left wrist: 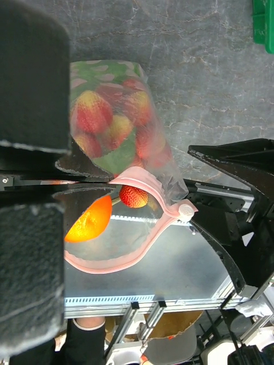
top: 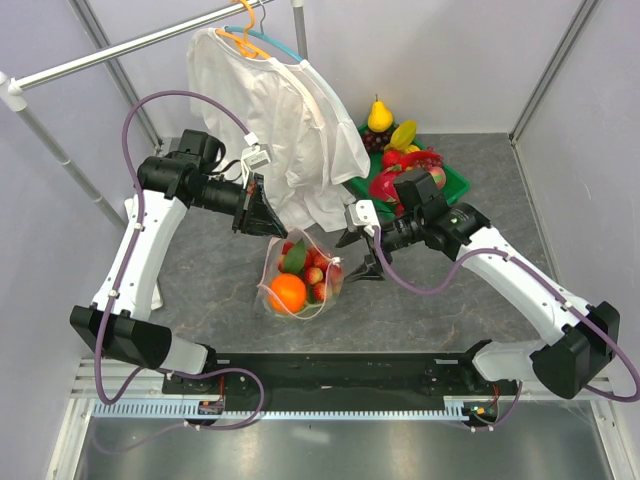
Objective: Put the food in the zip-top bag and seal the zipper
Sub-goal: Zip the zipper food storage bag at the center of the board.
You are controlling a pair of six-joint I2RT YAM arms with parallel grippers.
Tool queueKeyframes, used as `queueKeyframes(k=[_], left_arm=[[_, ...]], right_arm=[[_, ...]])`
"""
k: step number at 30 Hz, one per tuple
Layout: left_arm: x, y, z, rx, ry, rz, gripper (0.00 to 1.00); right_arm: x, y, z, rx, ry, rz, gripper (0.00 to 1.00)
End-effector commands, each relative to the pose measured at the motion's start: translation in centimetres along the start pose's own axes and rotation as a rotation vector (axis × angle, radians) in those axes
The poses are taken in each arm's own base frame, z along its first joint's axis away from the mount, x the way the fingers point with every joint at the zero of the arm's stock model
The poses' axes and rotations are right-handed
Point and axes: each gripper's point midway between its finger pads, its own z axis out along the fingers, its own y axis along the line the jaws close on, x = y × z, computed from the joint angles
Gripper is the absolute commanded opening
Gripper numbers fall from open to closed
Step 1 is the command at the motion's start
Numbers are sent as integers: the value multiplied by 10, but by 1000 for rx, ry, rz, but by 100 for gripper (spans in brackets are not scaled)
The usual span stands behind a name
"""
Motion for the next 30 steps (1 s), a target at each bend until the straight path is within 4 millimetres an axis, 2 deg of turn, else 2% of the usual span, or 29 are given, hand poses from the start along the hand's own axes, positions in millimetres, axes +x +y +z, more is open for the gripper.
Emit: queueKeyframes(k=[1, 3, 5, 9, 10, 12, 13, 16, 28, 30], left_arm=[[-1, -21, -3, 66, -29, -26, 2], [-1, -21, -3, 65, -33, -21, 2], [0, -21, -3, 64, -31, -25, 2], [1, -22, -4, 59, -32, -29, 2], [2, -21, -4, 59, -35, -39, 2], [0, -20, -4, 62, -44, -43, 2], [0, -18, -4, 60, -47, -60, 2], [-3, -13, -6, 56, -61, -79, 2], [-14, 38, -12, -159, -64, -37, 2], [-18, 39, -12, -162, -73, -19, 9]], right_arm=[[-17, -4, -1, 0, -32, 3, 78], [-22, -18, 3, 46, -58, 23, 74], [-26, -29, 7, 84, -80, 90, 65], [-33, -32, 7, 98, -112, 135, 53], [-34, -32, 7, 102, -118, 136, 44], [-33, -30, 5, 114, -123, 129, 33], [-34, -29, 4, 120, -125, 127, 21], [-35, -24, 0, 133, -127, 134, 0], [-59, -1, -35, 246, -118, 203, 0], [-58, 0, -36, 256, -101, 260, 0]])
